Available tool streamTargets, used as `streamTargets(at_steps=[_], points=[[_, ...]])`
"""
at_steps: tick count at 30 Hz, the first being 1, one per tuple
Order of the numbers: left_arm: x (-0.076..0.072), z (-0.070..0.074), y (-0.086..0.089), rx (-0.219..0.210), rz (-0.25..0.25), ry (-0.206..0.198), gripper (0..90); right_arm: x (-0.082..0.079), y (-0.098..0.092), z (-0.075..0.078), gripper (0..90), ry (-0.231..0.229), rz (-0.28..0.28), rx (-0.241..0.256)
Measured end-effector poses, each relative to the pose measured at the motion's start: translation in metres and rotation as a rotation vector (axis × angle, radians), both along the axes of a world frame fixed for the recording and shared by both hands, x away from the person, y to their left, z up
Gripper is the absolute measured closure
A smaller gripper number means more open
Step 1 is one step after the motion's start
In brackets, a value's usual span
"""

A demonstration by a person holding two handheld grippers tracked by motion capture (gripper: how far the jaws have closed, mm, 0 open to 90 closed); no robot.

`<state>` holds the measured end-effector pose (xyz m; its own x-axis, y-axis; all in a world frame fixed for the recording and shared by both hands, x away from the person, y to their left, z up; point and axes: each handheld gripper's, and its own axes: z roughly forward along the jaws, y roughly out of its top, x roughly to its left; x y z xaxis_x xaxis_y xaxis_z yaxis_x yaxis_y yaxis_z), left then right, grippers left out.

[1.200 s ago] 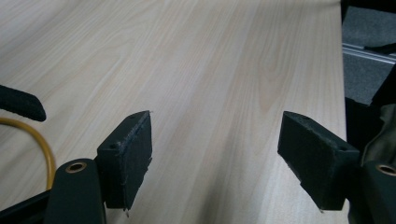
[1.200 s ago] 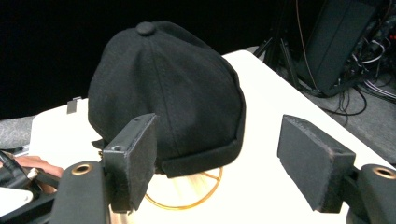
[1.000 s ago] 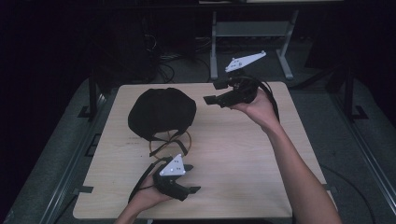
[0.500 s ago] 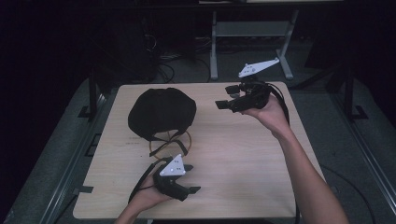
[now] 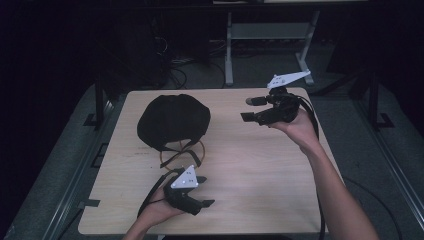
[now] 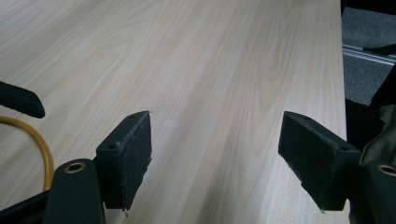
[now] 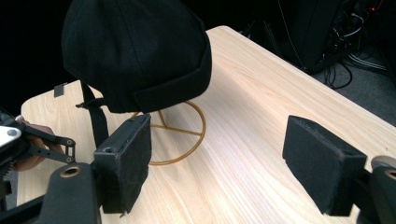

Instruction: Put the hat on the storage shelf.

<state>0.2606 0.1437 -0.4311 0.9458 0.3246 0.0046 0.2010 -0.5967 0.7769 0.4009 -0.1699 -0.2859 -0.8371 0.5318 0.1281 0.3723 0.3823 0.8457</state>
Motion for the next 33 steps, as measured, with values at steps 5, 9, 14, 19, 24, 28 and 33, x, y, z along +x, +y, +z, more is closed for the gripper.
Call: streamTargets(at_steps=[5,9,14,19,24,28,33], points=[[0.000,0.000,0.000,-0.006,-0.001,0.004,25.5,-0.003,-0.009,-0.006,22.5,0.007,-0.010,0.012],[0.000,-0.001,0.000,-0.003,-0.001,0.005,25.4,-0.006,-0.015,-0.009,22.5,0.011,-0.017,0.013],[0.000,-0.001,-0.001,-0.003,-0.003,0.007,25.4,-0.012,-0.026,-0.019,22.5,0.023,-0.025,0.017],[0.001,-0.001,0.000,0.004,-0.005,0.007,25.5,-0.016,-0.036,-0.027,22.2,0.032,-0.040,0.021],[0.001,-0.002,-0.001,-0.002,-0.001,0.016,25.4,-0.021,-0.045,-0.034,22.2,0.037,-0.052,0.032],[0.001,-0.004,-0.003,0.007,-0.009,0.021,25.5,-0.027,-0.056,-0.045,21.9,0.057,-0.051,0.065],[0.001,-0.004,-0.002,-0.001,-0.005,0.025,25.4,-0.033,-0.063,-0.056,21.9,0.070,-0.057,0.054]])
